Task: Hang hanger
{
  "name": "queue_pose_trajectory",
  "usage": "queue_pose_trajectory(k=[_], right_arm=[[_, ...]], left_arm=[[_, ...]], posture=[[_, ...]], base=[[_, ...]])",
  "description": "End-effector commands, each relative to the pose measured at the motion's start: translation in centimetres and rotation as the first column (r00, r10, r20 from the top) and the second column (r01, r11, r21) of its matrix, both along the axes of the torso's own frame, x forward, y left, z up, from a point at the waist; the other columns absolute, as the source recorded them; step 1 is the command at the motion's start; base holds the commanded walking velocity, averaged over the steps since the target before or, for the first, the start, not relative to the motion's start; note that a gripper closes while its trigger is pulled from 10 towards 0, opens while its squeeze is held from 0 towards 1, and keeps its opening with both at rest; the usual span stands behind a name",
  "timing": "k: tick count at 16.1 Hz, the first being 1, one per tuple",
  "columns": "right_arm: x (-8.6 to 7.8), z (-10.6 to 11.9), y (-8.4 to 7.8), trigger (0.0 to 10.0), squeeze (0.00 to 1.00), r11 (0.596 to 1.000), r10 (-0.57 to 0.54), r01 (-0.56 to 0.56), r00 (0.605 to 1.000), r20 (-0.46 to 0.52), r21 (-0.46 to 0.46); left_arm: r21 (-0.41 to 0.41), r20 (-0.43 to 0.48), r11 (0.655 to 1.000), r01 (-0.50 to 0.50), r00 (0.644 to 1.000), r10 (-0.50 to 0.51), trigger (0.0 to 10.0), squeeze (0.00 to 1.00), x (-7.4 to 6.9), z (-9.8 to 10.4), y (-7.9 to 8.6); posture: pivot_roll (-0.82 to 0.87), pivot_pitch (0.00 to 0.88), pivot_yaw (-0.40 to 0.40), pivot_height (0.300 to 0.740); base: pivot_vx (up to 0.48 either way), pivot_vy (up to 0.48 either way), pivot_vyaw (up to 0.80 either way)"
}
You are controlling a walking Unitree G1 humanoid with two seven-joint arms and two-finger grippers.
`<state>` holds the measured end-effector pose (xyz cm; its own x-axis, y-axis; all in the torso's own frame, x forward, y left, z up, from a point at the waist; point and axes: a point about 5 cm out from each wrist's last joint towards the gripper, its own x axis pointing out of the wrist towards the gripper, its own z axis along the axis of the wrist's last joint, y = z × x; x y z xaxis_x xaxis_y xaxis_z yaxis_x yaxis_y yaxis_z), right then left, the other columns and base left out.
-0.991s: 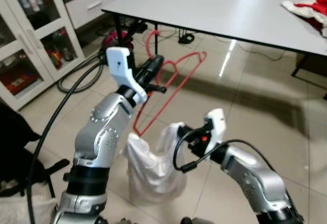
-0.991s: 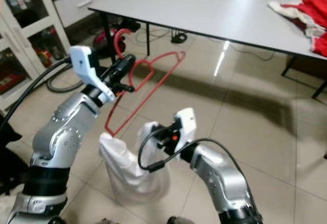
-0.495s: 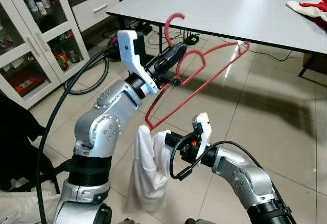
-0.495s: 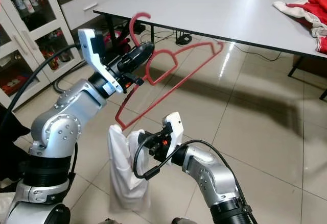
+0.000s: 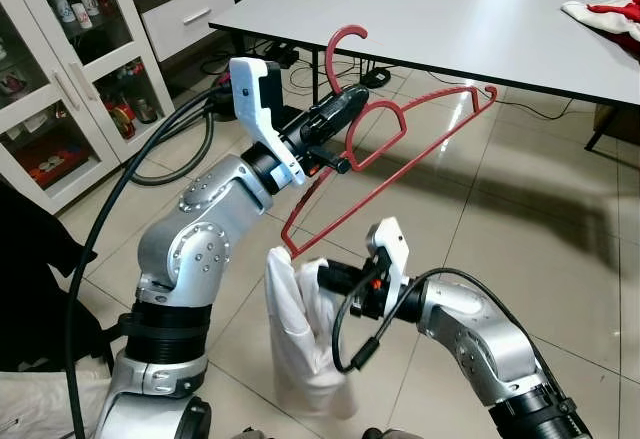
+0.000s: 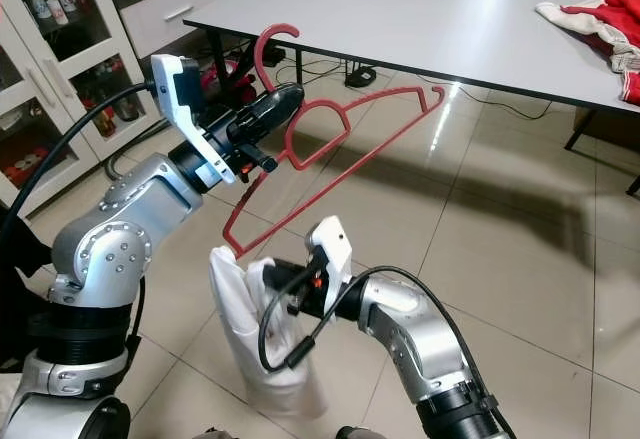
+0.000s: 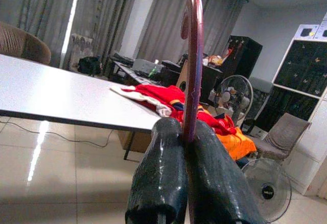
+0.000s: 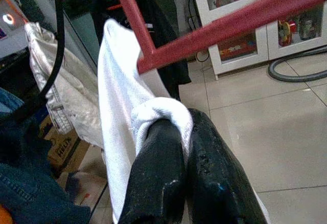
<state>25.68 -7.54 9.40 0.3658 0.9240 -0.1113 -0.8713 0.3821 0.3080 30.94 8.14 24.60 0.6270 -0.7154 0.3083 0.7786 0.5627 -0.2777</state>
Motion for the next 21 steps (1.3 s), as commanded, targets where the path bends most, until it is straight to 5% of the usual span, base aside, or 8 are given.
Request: queue_pose_trajectory(k=[1, 2, 3, 12, 14, 16, 17, 21], right_arm=[[-0.3, 0.2, 0.4, 0.0, 1.0, 0.999, 0.035, -0.034, 0.999, 0.033, -0.012], [-0.3, 0.2, 0.7, 0.0, 1.0, 0.999, 0.04, -0.039, 0.999, 0.036, -0.017], [-0.1, 0.1, 0.8, 0.0, 0.0, 0.999, 0.036, -0.034, 0.998, 0.046, -0.036], [0.3, 0.7, 1.6, 0.0, 0.0, 0.994, 0.056, -0.036, 0.98, 0.192, -0.107], [0.4, 0.9, 1.0, 0.0, 1.0, 0.996, 0.019, 0.0, 0.979, 0.205, -0.093], [0.1, 1.4, 0.8, 0.0, 1.0, 0.997, 0.014, 0.003, 0.977, 0.214, -0.079], [0.0, 1.6, 0.8, 10.0, 1.0, 0.997, 0.007, 0.009, 0.976, 0.219, -0.072], [-0.2, 2.0, 1.2, 10.0, 1.0, 0.999, 0.025, -0.017, 0.978, 0.209, -0.041]], left_arm=[[0.0, 0.045, 1.0, 0.021, 0.999, -0.021, 10.0, 0.0, -0.3, 1.1, -0.1], [0.001, 0.047, 1.0, 0.021, 0.999, -0.021, 10.0, 0.0, -0.3, 1.2, -0.1], [0.01, 0.052, 1.0, 0.019, 0.998, -0.02, 10.0, 0.0, -0.3, 1.2, -0.1], [0.027, 0.056, 0.994, 0.106, 0.993, -0.107, 10.0, 0.0, -0.7, 0.9, -0.9], [0.026, 0.058, 0.994, 0.102, 0.993, -0.103, 10.0, 0.0, -0.5, 1.0, -0.7], [0.019, 0.057, 0.995, 0.098, 0.993, -0.099, 10.0, 0.0, -0.3, 1.0, -0.7], [0.013, 0.059, 0.994, 0.108, 0.992, -0.109, 10.0, 0.0, -0.3, 1.1, -0.8], [0.006, 0.065, 0.992, 0.129, 0.989, -0.129, 10.0, 0.0, -0.2, 1.7, -1.1]], posture=[[-0.09, 0.03, 0.066, 0.74], [-0.09, 0.03, 0.067, 0.74], [-0.09, 0.029, 0.068, 0.74], [-0.11, 0.017, 0.058, 0.74], [-0.11, 0.015, 0.057, 0.74], [-0.12, 0.015, 0.065, 0.74], [-0.12, 0.016, 0.07, 0.74], [-0.12, 0.017, 0.081, 0.74]], base=[[0.0, 0.0, 0.0], [0.0, 0.0, 0.0], [0.0, 0.0, 0.0], [0.0, 0.0, 0.0], [0.0, 0.0, 0.0], [0.0, 0.0, 0.0], [0.0, 0.0, 0.0], [0.0, 0.0, 0.0]])
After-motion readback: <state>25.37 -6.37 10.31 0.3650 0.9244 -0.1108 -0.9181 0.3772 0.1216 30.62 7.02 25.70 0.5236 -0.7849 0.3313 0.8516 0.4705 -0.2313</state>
